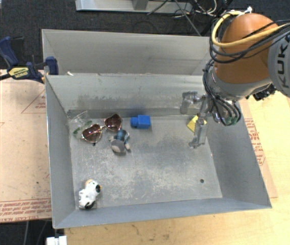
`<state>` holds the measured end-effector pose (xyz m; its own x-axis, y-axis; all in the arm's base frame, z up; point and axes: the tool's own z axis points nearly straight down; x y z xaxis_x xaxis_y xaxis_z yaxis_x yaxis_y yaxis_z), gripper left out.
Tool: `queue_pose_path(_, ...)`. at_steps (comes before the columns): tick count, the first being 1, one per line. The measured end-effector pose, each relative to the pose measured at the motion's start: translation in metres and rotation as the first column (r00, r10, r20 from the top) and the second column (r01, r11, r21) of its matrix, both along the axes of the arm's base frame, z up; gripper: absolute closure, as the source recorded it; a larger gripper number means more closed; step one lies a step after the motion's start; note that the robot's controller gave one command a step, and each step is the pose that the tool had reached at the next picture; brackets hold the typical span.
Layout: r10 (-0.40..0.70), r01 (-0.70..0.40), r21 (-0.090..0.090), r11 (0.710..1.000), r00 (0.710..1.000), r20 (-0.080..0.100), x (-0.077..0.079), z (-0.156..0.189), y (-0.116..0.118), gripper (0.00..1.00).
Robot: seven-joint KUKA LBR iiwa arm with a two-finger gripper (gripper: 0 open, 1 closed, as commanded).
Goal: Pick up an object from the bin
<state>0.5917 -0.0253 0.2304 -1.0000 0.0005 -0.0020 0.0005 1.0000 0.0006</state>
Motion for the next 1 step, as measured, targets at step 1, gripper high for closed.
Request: queue_pose_path(1, -0.036, 0.036, 0.001, 0.999, 0.999, 0.005, 0.0171, -0.0763, 0.0409, 0.0)
